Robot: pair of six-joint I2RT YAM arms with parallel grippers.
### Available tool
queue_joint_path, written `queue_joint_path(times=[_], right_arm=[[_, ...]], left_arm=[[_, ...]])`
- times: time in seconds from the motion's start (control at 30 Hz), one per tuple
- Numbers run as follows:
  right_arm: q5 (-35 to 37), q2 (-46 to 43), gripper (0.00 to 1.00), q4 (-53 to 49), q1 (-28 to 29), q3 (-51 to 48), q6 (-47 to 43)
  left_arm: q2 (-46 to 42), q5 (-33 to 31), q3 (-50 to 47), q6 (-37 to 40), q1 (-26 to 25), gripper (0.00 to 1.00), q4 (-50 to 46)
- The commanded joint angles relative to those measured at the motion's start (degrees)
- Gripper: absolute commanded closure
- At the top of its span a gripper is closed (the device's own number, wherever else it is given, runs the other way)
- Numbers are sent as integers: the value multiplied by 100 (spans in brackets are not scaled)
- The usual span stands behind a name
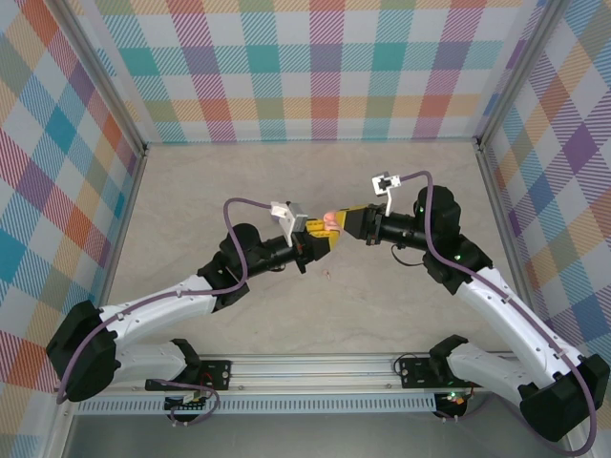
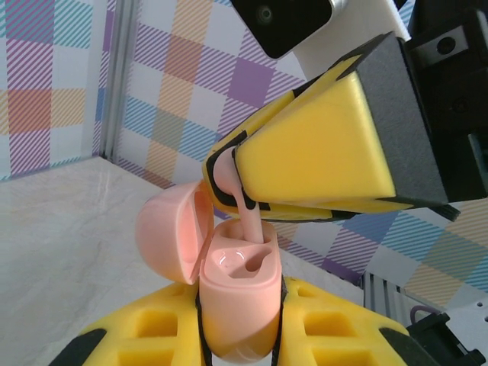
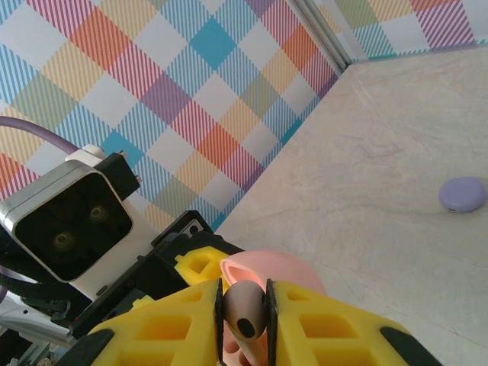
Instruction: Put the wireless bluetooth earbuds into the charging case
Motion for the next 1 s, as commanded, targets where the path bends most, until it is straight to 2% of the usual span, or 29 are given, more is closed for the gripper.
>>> queue_joint_path(times=[0.0,0.33,0.53,0.97], right_arm=[[-37,-2,79,-243,46,123,-193],[29,-24,78,-414,48,123,-288],[206,-33,76,-700,46,185,-415],[73,-94,67,-679,42,253,-415]], left_arm=[[-227,-124,-20,66,-82,90,322],[-308,-126,-67,74,-82,90,343],[-330,-25,-93,111,-78,90,361],[-247,111,-13,137,-78,90,229]])
